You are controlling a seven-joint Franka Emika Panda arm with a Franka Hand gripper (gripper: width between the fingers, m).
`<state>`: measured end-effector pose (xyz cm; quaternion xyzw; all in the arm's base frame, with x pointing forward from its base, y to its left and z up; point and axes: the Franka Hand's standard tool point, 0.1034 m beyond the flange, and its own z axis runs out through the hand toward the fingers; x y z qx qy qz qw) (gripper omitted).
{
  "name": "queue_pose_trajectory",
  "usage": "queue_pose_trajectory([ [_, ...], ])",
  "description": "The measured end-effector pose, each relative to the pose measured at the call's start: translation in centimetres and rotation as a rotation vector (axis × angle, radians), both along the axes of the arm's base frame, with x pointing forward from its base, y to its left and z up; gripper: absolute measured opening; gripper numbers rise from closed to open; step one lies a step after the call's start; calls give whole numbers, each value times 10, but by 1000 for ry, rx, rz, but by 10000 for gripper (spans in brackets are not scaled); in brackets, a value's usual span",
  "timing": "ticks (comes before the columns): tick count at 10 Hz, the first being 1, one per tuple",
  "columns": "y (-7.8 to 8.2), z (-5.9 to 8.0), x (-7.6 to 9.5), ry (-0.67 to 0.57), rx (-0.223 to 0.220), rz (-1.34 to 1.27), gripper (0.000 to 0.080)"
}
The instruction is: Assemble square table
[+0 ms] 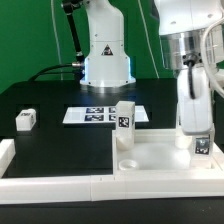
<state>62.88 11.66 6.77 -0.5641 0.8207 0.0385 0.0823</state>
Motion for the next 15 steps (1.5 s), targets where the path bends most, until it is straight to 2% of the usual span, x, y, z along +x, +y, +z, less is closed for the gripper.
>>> queue_pose_trajectory([
  [3, -6, 0, -1, 17, -9, -99, 294],
  [4, -7, 1, -1, 17, -26, -105, 294],
  [6, -8, 0, -2, 15, -31, -89, 295],
  [7, -7, 0, -2, 14, -31, -87, 475],
  [8, -4, 6, -2, 7, -27, -77, 595],
  [9, -1, 17, -1, -7, -20, -61, 595],
  [10, 1, 35, -1, -27, -8, -47, 638],
  [11, 1, 49, -1, -39, 3, -38, 647],
  [13, 1, 40, -3, -28, -4, -36, 649],
  [15, 1, 39, -3, -27, -5, -35, 649],
])
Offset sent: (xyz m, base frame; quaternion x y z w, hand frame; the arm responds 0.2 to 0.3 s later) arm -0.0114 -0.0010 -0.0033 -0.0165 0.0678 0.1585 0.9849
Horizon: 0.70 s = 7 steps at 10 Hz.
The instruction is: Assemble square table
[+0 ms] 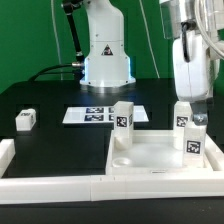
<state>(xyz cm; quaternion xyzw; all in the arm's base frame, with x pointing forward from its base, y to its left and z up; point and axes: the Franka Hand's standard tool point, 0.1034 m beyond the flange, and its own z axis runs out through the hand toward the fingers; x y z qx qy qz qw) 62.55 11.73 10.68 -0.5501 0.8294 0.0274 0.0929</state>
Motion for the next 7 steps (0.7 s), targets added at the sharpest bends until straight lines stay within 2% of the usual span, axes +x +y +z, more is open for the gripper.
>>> queue_pose_trajectory([
  [3, -2, 0, -1, -6, -3, 18, 649],
  [4, -14, 9, -6, -31, -7, 72, 649],
  [5, -35, 26, -16, -54, -5, 108, 649],
  [6, -52, 36, -22, -75, -18, 180, 649],
  [7, -61, 44, -20, -93, -24, 200, 649],
])
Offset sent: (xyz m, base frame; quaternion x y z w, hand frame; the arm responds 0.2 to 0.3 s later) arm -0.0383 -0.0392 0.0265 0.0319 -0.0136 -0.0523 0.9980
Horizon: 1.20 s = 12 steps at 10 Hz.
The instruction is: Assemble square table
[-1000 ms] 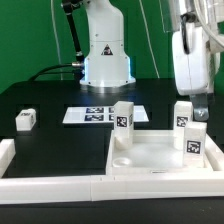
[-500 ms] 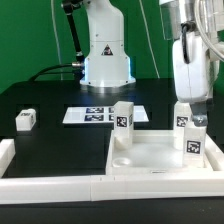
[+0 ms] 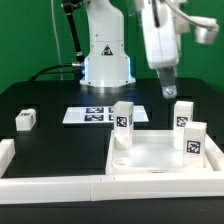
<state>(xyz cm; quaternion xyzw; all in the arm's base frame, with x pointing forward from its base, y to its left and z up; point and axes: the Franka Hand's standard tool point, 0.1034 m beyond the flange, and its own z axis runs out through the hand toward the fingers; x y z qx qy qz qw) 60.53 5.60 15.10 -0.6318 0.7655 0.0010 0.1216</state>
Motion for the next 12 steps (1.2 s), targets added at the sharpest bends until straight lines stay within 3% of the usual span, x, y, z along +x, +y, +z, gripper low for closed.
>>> queue_pose_trajectory([
  [4, 0, 0, -1, -45, -55, 248, 649],
  [7, -11, -13, -8, -85, -134, 539, 649],
  [8, -26, -21, -19, -101, -180, 658, 649],
  [10, -72, -33, -43, -117, -267, 901, 649],
  [12, -135, -41, -59, -120, -336, 1085, 649],
])
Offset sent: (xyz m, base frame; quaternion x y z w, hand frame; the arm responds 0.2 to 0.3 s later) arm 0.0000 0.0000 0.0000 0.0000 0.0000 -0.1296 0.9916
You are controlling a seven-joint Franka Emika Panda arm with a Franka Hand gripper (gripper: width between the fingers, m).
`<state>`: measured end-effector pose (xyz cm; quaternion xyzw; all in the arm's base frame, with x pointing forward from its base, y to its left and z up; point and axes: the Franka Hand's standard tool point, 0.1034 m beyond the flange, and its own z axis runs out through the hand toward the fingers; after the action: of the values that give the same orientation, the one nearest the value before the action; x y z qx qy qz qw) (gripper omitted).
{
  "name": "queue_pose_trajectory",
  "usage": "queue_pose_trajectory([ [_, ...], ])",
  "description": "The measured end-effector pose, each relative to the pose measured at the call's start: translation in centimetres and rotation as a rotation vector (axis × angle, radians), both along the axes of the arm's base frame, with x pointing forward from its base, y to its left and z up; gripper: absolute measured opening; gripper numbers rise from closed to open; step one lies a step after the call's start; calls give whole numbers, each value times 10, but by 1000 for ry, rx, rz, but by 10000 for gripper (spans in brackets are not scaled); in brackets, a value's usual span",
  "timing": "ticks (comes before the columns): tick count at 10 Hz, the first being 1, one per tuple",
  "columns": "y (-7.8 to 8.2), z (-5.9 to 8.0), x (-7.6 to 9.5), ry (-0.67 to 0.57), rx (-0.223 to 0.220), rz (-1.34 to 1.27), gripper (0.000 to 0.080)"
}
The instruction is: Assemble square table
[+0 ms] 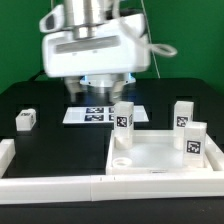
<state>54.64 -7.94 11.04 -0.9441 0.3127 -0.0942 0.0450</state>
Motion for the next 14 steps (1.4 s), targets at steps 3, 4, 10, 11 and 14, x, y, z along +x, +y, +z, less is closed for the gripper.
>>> queue_pose_trajectory([
  [3, -26, -1, -3, -26, -100, 241, 649],
  [4, -26, -1, -3, -26, -105, 268, 649],
  [10, -77, -36, -67, 173, -19, 374, 649],
  [11, -102, -49, -92, 255, 11, 412, 649],
  [14, -121, -48, -107, 385, 50, 483, 649],
])
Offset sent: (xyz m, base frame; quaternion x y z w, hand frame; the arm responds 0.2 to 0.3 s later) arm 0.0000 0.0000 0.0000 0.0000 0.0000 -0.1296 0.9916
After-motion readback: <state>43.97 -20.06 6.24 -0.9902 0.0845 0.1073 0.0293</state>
